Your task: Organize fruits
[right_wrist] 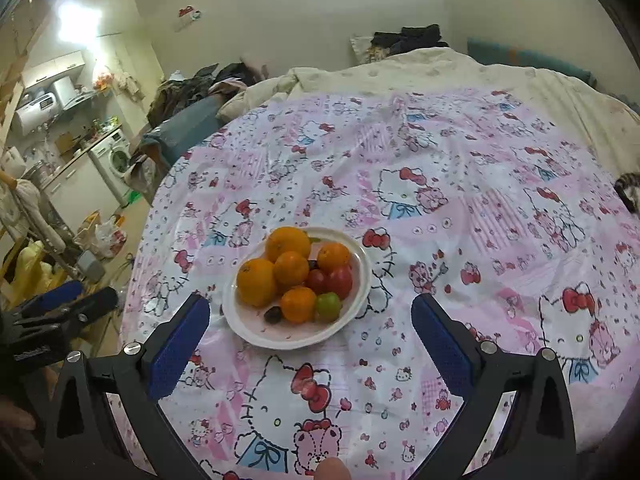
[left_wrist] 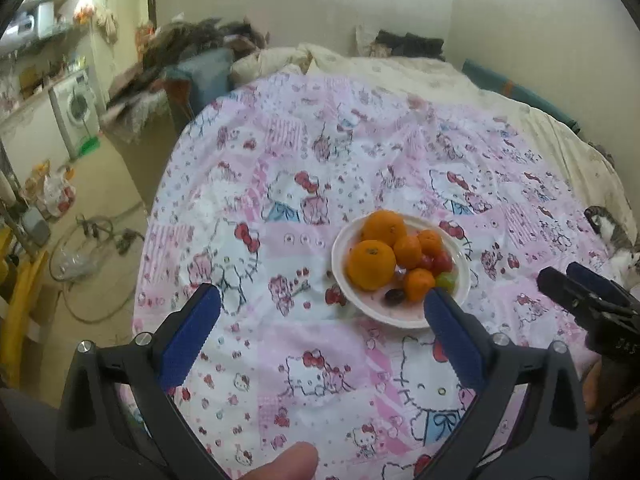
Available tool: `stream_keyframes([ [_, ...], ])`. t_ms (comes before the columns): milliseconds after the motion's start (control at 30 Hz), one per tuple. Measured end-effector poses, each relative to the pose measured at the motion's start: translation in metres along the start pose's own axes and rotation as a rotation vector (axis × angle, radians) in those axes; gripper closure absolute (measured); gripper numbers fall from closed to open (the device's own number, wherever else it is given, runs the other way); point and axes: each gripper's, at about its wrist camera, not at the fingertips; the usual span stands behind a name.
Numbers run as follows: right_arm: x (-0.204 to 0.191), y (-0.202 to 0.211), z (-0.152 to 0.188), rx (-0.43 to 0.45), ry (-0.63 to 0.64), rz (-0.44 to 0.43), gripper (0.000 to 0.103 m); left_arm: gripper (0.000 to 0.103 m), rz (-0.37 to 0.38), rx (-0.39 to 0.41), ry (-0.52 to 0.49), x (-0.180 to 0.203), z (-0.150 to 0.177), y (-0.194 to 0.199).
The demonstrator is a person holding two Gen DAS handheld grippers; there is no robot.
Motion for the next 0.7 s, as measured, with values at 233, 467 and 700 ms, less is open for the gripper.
stream_keyframes([
  [233, 0.004, -0.015, -0.001, 0.010, 0.001, 0.040, 0.000, 0.002, 0.005, -0.040, 0.009, 0.003, 0.003, -0.021],
  [467, -0.001, -0.018, 0.002, 0.002, 0.021, 0.034, 0.000, 0.002, -0.005, -0.026, 0.009, 0.003, 0.003, -0.021],
  [700, -0.004, -0.020, 0.003, -0.005, 0.029, 0.035, 0.000, 0.002, -0.009, -0.033, 0.013, 0.002, 0.004, -0.022],
])
Point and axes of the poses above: each gripper's, at about its wrist camera, not at the fingertips, and y roughly against the way its jaws point, x to its right, z to its underside, and after that the axes turned 4 degrees about x, right-handed
